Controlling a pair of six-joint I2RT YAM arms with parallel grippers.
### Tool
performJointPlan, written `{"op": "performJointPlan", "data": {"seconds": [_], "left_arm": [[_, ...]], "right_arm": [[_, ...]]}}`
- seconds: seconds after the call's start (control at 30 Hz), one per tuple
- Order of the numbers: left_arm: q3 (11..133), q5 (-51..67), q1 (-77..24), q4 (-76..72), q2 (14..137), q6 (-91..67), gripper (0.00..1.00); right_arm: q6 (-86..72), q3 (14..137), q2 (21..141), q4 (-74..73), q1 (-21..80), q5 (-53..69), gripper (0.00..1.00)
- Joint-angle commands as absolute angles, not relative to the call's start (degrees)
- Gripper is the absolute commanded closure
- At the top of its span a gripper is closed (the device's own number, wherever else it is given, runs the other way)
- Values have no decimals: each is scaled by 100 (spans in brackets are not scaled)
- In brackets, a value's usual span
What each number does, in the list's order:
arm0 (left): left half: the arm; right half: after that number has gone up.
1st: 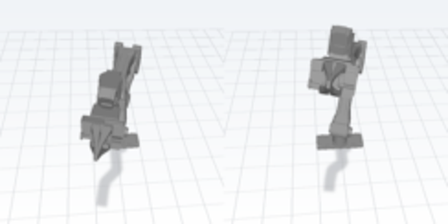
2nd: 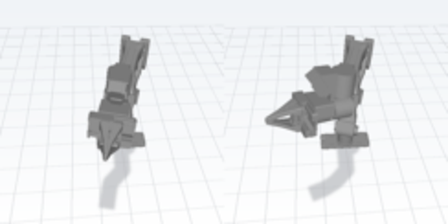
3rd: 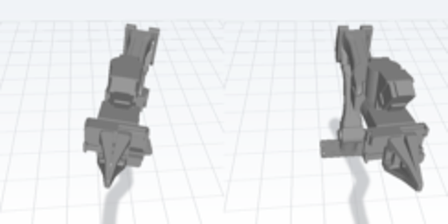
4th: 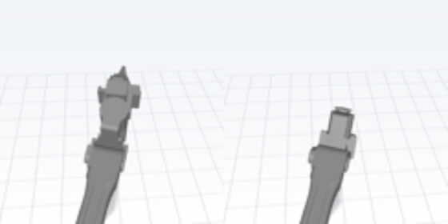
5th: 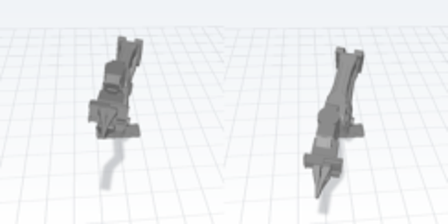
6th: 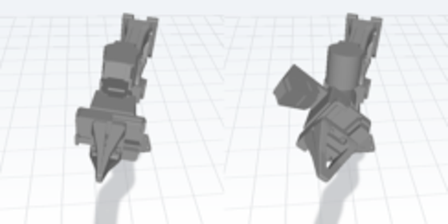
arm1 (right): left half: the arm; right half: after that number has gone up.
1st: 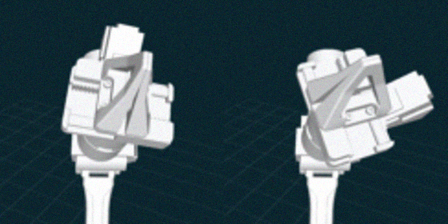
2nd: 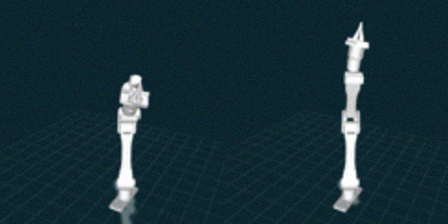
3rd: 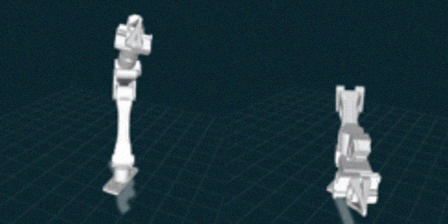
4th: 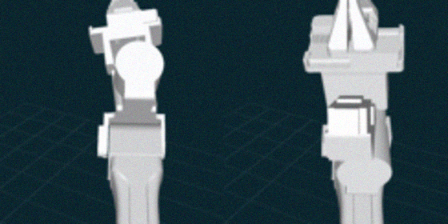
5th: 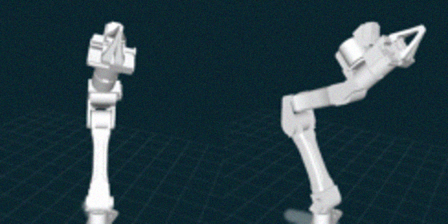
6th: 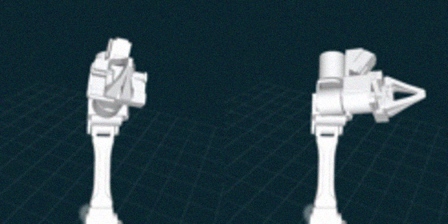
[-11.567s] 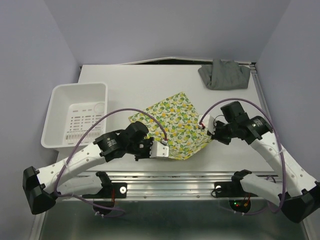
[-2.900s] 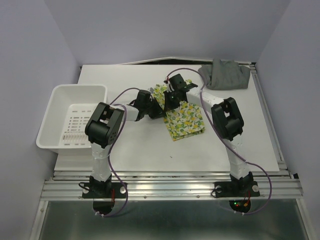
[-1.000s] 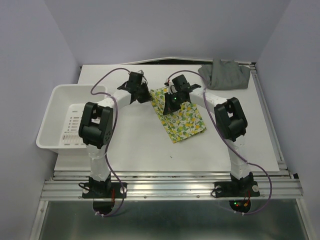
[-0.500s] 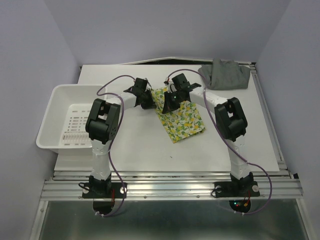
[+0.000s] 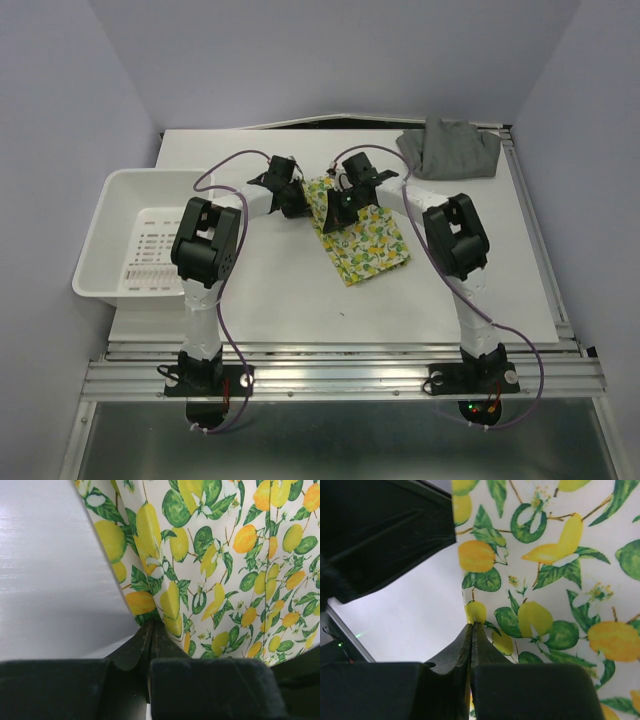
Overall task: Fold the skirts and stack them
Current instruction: Fold the skirt
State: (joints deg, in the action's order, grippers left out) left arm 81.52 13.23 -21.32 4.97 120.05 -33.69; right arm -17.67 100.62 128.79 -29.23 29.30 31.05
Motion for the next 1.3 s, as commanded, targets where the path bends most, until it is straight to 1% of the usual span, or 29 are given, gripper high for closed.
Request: {"op": "performJointPlan", "data": {"seconds": [0.0, 0.13, 0.17, 0.27, 0.37, 0.5, 0.57, 0.77, 0.97, 1.07, 1.13, 1.17, 1.2, 1.23, 1.27], "left_arm": [[8253, 1125, -2145, 641, 11839, -3287, 95], [8244, 1116, -2153, 721, 11541, -3234, 91], [8218, 1047, -2153, 747, 11349, -3217, 88], [8218, 976, -2162, 931, 10988, -3121, 87], [8148, 669, -2180, 1098, 10645, -3067, 85], [8130, 501, -2188, 1081, 10485, -2927, 84], [8165, 536, -2171, 1029, 10564, -2900, 83], [8473, 1309, -2197, 617, 11354, -3049, 85], [8613, 1152, -2197, 457, 11733, -3111, 85], [8605, 949, -2118, 632, 12013, -3155, 86], [8587, 810, -2013, 642, 12111, -3173, 86], [8578, 774, -1987, 659, 12164, -3155, 86], [8587, 678, -1960, 694, 12234, -3120, 86], [8587, 651, -1951, 712, 12252, -3085, 86], [8587, 659, -1934, 703, 12261, -3024, 86]], "right_arm": [[-1881, 10195, 13262, -2821, 2962, 3392, 99], [-1890, 10274, 13403, -2830, 2962, 3322, 99], [-1881, 10309, 13438, -2821, 2962, 3314, 99], [-1881, 10292, 13421, -2830, 2962, 3331, 99], [-1872, 10266, 13395, -2830, 2962, 3314, 99], [-1872, 10274, 13386, -2830, 2962, 3348, 99], [-1872, 10318, 13386, -2830, 2962, 3375, 99], [-1881, 10406, 13403, -2830, 2962, 3340, 99], [-1881, 10450, 13421, -2830, 2962, 3357, 99], [-1767, 10494, 13342, -2891, 2962, 3358, 94], [-1688, 10494, 13237, -2944, 2962, 3331, 86], [-1627, 10485, 13080, -2979, 2962, 3322, 77], [-1461, 10503, 13000, -3040, 2962, 3296, 71], [-1381, 10520, 12895, -3111, 2962, 3278, 61], [-1284, 10503, 12667, -3251, 2962, 3278, 43]]}}
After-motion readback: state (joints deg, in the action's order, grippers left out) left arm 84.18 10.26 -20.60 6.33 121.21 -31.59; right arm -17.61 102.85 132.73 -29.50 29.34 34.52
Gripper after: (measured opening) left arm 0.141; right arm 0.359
